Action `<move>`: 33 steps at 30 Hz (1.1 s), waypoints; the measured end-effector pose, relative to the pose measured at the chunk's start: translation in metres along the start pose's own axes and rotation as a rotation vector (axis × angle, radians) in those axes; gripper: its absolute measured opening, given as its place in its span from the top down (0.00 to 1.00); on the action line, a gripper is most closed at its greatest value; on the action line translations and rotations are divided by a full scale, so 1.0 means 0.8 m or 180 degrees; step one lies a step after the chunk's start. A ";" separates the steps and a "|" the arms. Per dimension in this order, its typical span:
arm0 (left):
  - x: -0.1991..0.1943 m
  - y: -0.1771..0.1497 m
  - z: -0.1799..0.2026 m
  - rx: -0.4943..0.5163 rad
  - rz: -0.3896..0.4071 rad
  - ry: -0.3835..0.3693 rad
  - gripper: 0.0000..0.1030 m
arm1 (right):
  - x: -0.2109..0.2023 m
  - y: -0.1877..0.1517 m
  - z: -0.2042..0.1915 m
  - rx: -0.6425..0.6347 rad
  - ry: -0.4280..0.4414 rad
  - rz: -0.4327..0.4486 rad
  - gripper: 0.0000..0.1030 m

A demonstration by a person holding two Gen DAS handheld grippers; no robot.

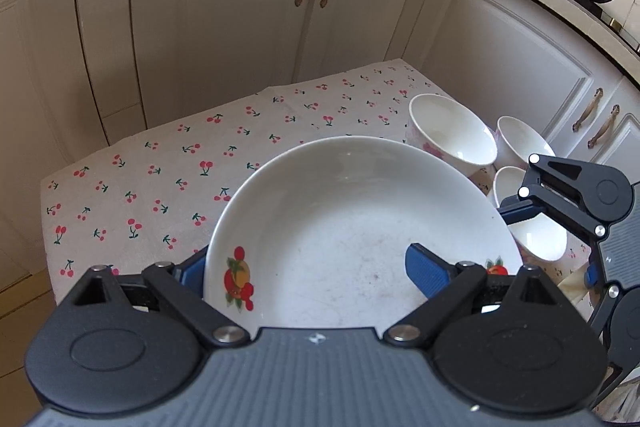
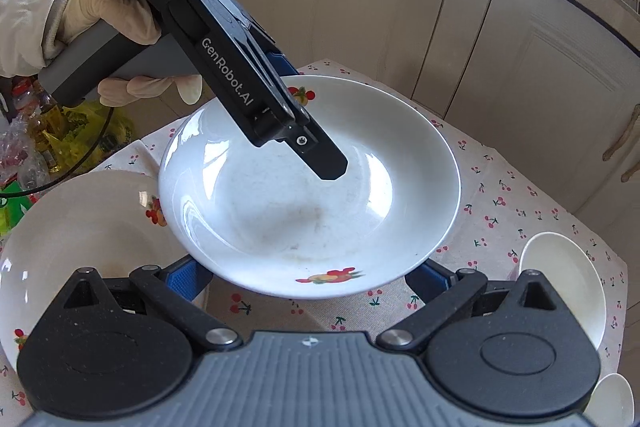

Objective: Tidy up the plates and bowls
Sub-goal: 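Lift and carry the deep plate with the left tool toward the plate stack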

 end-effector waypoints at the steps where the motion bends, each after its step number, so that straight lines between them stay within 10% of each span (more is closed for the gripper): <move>1: -0.006 -0.002 0.003 0.0002 0.0005 0.0011 0.07 | -0.005 0.000 -0.003 -0.0001 0.0003 0.0011 0.00; 33: -0.105 -0.136 0.105 -0.0178 0.0083 0.0039 0.07 | -0.103 -0.073 -0.142 0.0067 0.0163 0.0040 0.00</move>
Point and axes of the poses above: each gripper's, at about its wrist camera, not at the fingertips, and x roughly the way its jaws point, z to its right, y to its top, the point moved 8 cm from there along x, roughly the way its jaws point
